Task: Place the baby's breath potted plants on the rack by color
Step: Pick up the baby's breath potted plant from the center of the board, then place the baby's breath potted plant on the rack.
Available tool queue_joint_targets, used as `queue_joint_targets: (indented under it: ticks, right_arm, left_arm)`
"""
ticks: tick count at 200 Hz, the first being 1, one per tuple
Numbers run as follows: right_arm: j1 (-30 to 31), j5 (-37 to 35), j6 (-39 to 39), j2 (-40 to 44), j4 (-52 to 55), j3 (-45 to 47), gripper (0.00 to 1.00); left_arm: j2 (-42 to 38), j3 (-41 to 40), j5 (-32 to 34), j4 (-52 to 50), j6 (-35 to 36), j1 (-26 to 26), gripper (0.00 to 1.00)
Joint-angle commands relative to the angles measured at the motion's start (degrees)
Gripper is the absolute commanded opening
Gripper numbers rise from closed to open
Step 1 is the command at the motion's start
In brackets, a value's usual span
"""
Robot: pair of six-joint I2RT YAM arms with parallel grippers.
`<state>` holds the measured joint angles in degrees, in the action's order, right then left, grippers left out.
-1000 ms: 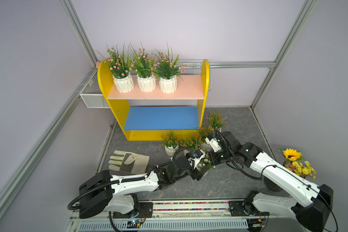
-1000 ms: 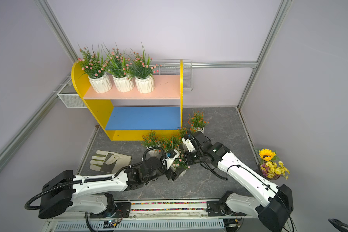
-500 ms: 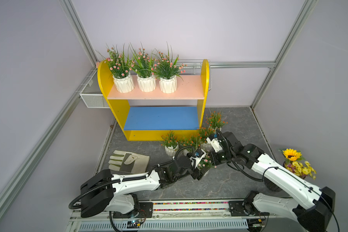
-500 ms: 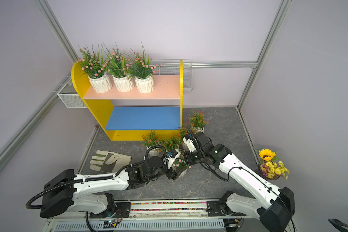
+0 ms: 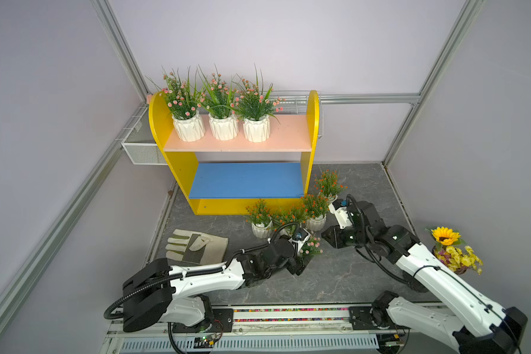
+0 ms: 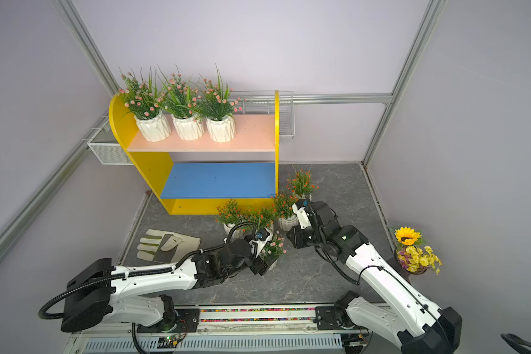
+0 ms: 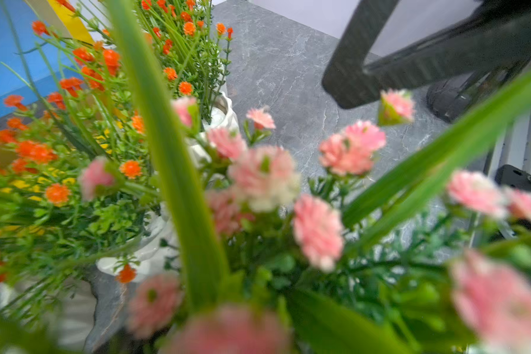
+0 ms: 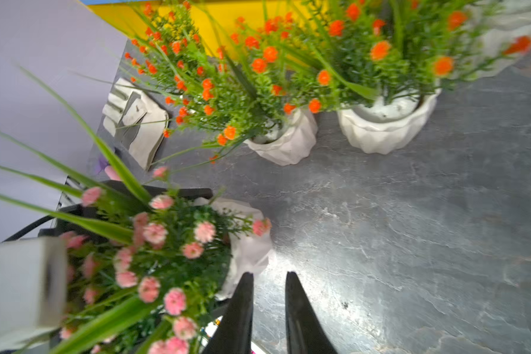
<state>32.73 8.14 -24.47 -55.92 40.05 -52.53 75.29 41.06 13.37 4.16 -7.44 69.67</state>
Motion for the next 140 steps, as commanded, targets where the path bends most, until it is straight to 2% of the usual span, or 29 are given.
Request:
queue_joint_targets:
  ticks: [1,74,140]
  right_arm:
    - [-2.5,-1.1,-1.1,2.0,0.4,4.0,0.24]
    - [-4.1,-1.3,-4.5,0.8,-8.3,15.9,0.24]
    - [-3.5,-6.0,-5.9,-0.9,-14.6,22.7,0.24]
  left_arm:
    - [-3.4,5.8,4.3,-2.1,-0.9,0.1,0.35]
    - [-3.7,18.0,10.4,-15.6,-0.1,-0.6,0.35]
    - [-2.8,30.7,12.2,-22.3,1.8,-5.9,0.35]
